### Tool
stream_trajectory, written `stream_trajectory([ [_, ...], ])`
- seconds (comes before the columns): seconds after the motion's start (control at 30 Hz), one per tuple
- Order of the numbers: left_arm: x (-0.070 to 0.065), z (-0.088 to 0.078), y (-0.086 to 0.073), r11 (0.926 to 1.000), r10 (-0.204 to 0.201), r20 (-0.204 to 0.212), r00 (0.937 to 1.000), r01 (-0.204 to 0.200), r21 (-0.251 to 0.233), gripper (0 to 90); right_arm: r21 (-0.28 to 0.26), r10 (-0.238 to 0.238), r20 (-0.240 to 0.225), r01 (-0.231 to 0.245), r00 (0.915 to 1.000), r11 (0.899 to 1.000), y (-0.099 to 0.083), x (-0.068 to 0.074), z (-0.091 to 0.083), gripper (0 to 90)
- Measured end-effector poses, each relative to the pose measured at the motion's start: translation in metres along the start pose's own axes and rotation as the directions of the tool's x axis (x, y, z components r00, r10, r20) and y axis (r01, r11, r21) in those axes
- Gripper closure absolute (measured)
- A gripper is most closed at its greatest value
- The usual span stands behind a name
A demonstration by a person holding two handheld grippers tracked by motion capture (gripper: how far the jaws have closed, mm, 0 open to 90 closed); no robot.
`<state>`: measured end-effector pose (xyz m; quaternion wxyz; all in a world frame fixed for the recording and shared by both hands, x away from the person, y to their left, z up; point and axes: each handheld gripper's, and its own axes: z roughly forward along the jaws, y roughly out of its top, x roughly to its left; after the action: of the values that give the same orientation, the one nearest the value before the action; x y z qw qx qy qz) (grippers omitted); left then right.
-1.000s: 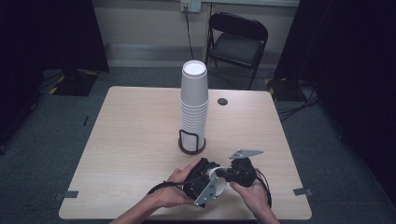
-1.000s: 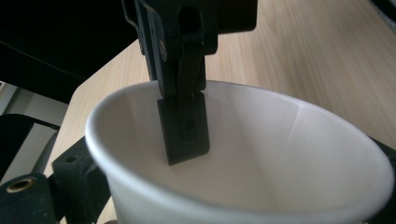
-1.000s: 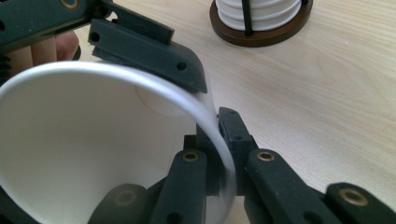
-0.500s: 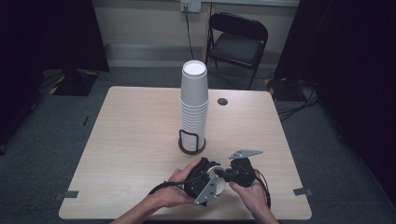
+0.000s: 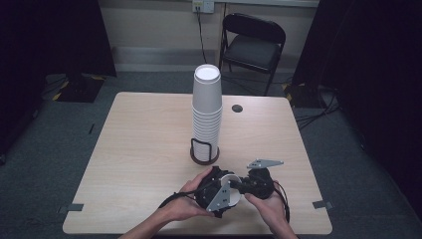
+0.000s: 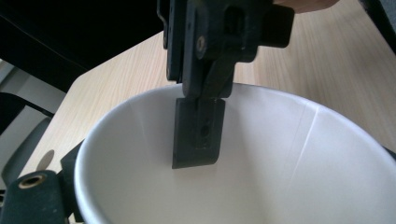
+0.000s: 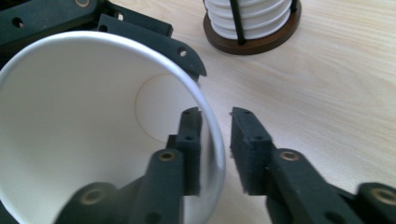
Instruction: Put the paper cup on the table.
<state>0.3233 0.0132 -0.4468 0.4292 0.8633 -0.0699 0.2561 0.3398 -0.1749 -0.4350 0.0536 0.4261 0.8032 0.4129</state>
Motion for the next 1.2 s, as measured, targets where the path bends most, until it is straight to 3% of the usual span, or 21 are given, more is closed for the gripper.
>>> stream_trajectory([
  [0.13,0.006,0.0,-0.005,0.9982,-0.061,-0.002,0.9982,0.061,0.001,10.4,-0.022,-0.006,0.046,0.007,0.9989,1.0,-0.001,-0.001,-0.003,64.9],
  [0.27,0.01,0.001,-0.009,0.9922,-0.122,-0.017,0.9924,0.122,0.023,10.4,-0.051,0.005,0.065,-0.002,0.9979,0.999,-0.002,-0.003,-0.007,59.7],
  [0.33,0.013,0.001,-0.012,0.9875,-0.157,-0.017,0.9874,0.158,0.006,10.6,-0.069,0.01,0.075,-0.005,0.9971,0.998,-0.002,-0.005,-0.009,56.6],
  [0.5,0.016,-0.004,-0.013,0.9824,-0.187,-0.019,0.9822,0.187,0.004,10.7,-0.113,0.006,0.076,0.003,0.9971,0.994,-0.001,-0.005,-0.012,54.1],
  [0.63,0.021,-0.01,-0.015,0.9729,-0.231,-0.026,0.9726,0.231,-0.017,10.7,-0.168,0.018,0.067,-0.007,0.9976,0.986,0.001,-0.005,-0.018,51.5],
  [0.73,0.025,-0.014,-0.017,0.9617,-0.274,-0.037,0.961,0.274,-0.015,10.6,-0.21,0.036,0.047,-0.026,0.9982,0.977,0.002,-0.006,-0.023,50.2],
  [0.77,0.026,-0.016,-0.018,0.9597,-0.281,-0.042,0.9588,0.281,-0.015,10.6,-0.219,0.031,0.072,-0.015,0.9969,0.976,0.002,-0.006,-0.025,50.5],
  [0.87,0.028,-0.023,-0.021,0.9526,-0.304,-0.051,0.9512,0.303,-0.024,10.6,-0.221,0.041,0.073,-0.024,0.9965,0.975,0.0,-0.01,-0.028,49.7],
  [1.0,0.034,-0.032,-0.024,0.9338,-0.357,-0.062,0.9321,0.354,-0.053,10.6,-0.217,0.05,0.088,-0.03,0.9949,0.976,-0.003,-0.015,-0.03,47.8],
  [1.1,0.037,-0.038,-0.027,0.9101,-0.414,-0.098,0.9052,0.408,-0.071,10.6,-0.211,0.054,0.101,-0.031,0.9934,0.977,-0.006,-0.018,-0.031,46.7],
  [1.13,0.039,-0.04,-0.028,0.9061,-0.423,-0.1,0.9008,0.418,-0.067,10.5,-0.209,0.057,0.106,-0.034,0.9927,0.977,-0.007,-0.019,-0.031,46.6],
  [1.17,0.04,-0.042,-0.028,0.8935,-0.448,-0.098,0.8885,0.442,-0.078,10.4,-0.206,0.057,0.111,-0.034,0.9922,0.978,-0.008,-0.02,-0.031,46.6],
  [1.2,0.041,-0.044,-0.029,0.8864,-0.462,-0.095,0.8818,0.456,-0.081,10.4,-0.203,0.058,0.118,-0.033,0.9913,0.979,-0.009,-0.021,-0.031,46.3],
])
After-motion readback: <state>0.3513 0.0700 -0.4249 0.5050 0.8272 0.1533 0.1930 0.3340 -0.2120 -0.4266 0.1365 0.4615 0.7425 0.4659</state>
